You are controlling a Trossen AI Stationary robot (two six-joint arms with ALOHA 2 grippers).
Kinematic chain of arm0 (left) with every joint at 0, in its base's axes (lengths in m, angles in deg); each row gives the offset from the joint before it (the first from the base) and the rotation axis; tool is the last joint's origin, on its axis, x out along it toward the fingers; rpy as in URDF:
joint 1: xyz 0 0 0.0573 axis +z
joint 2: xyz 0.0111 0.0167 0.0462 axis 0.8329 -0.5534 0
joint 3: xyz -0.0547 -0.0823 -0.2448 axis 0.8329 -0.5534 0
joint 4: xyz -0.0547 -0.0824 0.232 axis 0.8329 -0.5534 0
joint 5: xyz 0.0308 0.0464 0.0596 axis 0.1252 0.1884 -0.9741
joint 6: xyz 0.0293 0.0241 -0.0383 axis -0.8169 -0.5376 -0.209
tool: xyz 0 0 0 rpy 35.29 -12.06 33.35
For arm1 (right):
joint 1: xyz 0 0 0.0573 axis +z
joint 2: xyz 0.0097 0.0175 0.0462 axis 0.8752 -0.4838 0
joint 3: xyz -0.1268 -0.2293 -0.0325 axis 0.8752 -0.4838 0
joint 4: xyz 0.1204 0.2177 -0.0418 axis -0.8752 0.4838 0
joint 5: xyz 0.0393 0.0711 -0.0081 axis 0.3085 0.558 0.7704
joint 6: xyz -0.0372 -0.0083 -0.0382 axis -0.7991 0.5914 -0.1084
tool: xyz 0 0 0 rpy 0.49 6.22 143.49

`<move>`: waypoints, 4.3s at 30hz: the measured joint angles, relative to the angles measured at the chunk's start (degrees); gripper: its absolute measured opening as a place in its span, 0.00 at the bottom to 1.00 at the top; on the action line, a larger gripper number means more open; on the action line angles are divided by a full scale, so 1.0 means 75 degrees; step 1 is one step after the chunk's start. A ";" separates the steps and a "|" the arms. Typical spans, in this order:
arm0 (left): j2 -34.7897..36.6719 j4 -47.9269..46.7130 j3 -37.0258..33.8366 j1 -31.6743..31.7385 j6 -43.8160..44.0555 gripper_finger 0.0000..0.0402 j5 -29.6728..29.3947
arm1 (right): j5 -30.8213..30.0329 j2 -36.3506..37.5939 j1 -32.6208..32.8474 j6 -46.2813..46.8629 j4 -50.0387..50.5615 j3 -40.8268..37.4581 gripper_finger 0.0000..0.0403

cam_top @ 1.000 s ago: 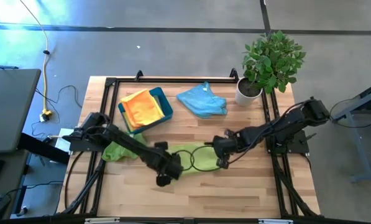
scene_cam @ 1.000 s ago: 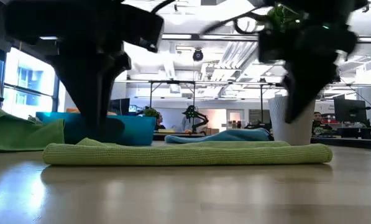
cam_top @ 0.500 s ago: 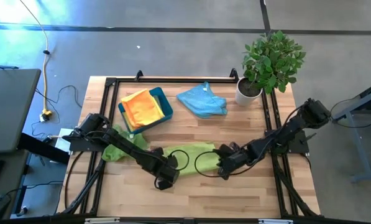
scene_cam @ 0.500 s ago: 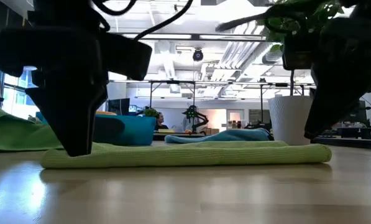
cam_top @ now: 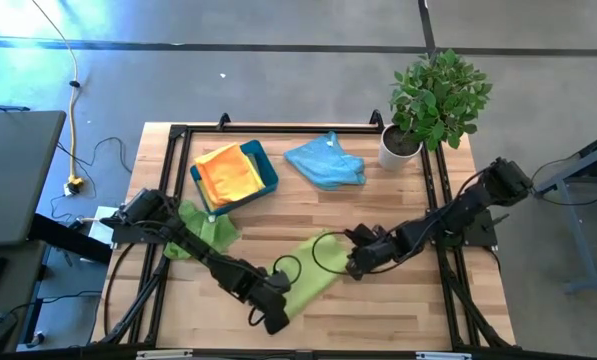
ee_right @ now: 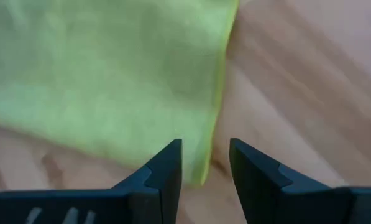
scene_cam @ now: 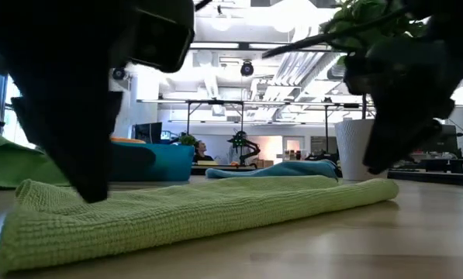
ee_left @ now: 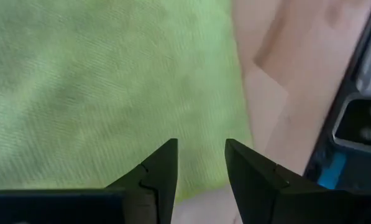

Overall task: Fold microfiber towels
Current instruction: Fold the right green microfiber cloth

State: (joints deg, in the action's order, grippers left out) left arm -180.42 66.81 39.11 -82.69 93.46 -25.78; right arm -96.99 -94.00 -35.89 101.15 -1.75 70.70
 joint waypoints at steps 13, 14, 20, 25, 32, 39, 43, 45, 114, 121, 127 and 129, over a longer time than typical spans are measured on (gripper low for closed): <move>0.0002 -0.0742 0.0003 0.0156 0.0148 0.31 -0.0324 | 0.0508 -0.0444 -0.0950 0.0222 -0.0844 0.0000 0.57; -0.0016 -0.0779 0.0003 0.0154 0.0148 0.31 -0.0327 | 0.0664 -0.0612 -0.0965 0.0234 -0.1095 0.0000 0.57; -0.0070 -0.1212 0.0020 0.0198 0.0393 0.31 -0.0646 | 0.0816 -0.1354 -0.0937 0.0236 -0.1849 0.0106 0.57; -0.0093 -0.1224 0.0023 0.0297 0.0430 0.31 -0.0636 | 0.0758 -0.1448 -0.0828 0.0003 -0.2056 0.0169 0.52; -0.0102 -0.1211 0.0023 0.0500 0.0427 0.31 -0.0667 | 0.0815 -0.1533 -0.0616 -0.0106 -0.2632 0.0169 0.26; -0.0106 -0.1094 0.0016 0.0630 0.0406 0.31 -0.0663 | 0.0690 -0.1533 -0.0615 -0.0164 -0.2473 0.0160 0.02; -0.0055 -0.0989 0.0019 0.0637 0.0401 0.31 -0.0661 | 0.0678 -0.1507 -0.0609 -0.0194 -0.2093 0.0172 0.03; -0.0058 -0.1147 0.0181 0.0633 0.0395 0.31 -0.0653 | 0.0740 -0.1494 -0.0613 -0.0375 -0.1911 0.0187 0.01; 0.0360 -0.5279 0.2946 0.1302 -0.4265 0.31 -0.0425 | 0.0983 -0.1549 -0.0795 0.1351 0.4119 0.4156 0.00; 0.1311 -0.5244 0.2946 0.1293 -0.4249 0.31 -0.0466 | 0.0903 -0.2239 -0.0488 0.1955 0.2849 0.4164 0.00; 0.2122 -0.5353 0.2943 0.1290 -0.4122 0.31 -0.0976 | 0.1166 -0.2671 -0.0315 0.2360 0.1906 0.4162 0.00; 0.2326 -0.5375 0.2948 0.1293 -0.4122 0.31 -0.1159 | 0.1122 -0.2669 -0.0226 0.2569 0.1803 0.4167 0.00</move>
State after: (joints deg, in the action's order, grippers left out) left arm -162.97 26.49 61.22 -73.00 62.55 -34.47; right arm -88.57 -114.02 -37.58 120.42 11.77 101.96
